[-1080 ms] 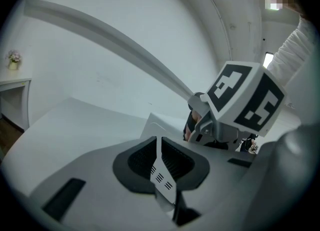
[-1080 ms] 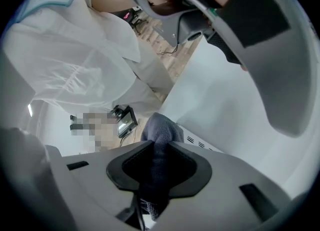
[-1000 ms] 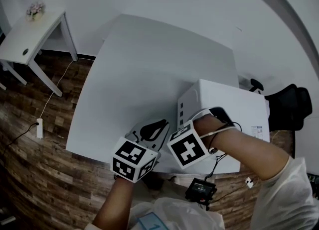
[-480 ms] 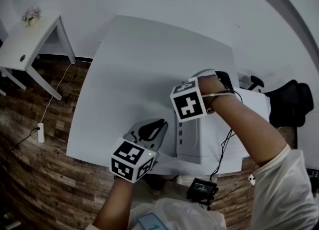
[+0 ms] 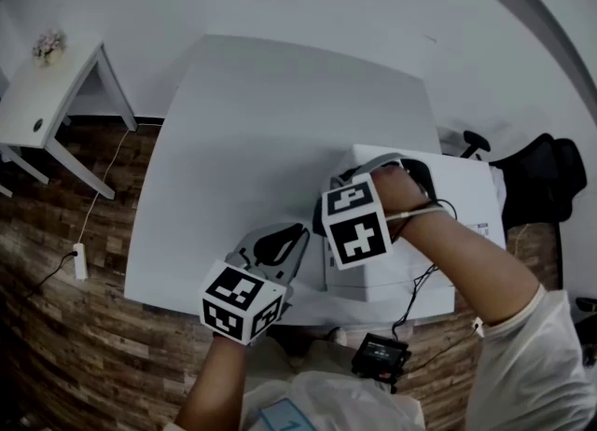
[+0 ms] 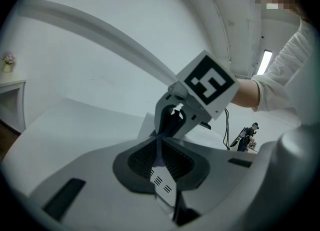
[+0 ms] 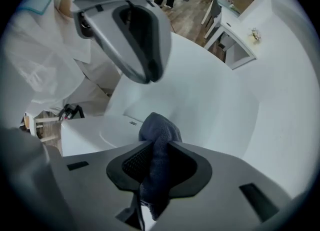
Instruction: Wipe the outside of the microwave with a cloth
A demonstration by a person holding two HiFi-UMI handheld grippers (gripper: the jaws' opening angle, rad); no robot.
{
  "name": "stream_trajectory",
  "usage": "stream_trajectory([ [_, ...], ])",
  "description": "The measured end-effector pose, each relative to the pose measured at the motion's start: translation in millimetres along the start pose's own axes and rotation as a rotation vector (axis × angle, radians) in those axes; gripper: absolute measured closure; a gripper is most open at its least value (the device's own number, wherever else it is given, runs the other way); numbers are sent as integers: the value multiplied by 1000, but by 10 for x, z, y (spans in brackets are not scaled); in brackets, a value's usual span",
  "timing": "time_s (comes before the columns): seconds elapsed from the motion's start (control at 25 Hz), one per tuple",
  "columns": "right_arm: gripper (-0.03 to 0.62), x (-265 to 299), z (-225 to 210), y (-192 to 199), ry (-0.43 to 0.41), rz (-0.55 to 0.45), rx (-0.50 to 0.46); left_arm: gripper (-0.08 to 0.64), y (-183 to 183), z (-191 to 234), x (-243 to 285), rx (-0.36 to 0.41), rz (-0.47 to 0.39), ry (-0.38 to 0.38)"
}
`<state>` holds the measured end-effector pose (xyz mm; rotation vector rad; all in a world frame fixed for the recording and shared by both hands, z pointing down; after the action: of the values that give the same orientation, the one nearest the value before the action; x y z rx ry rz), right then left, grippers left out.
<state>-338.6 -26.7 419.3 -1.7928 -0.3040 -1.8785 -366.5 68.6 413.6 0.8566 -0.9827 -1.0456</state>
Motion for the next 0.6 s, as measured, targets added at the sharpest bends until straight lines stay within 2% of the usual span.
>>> stream_trajectory([
  [0.28, 489, -291, 1024, -260, -92, -202, -55, 541, -67, -151, -39, 15, -21, 0],
  [0.48, 489, -544, 1356, -214, -63, -375, 17, 541, -286, -388, -99, 55, -58, 16],
  [0.6, 489, -667, 1546, -9, -96, -459, 61, 541, -502, -679, -60, 92, -97, 46],
])
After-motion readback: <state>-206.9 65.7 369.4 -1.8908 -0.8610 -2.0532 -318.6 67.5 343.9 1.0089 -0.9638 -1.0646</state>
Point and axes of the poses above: the fingertips, and each gripper's own axes: x forward along the fingers, z to its left, y out of its underside, the point moved 5 cm from there along -x, backward along the fingers, and after that the axes turned 4 degrees about x, right-handed, at the moved point
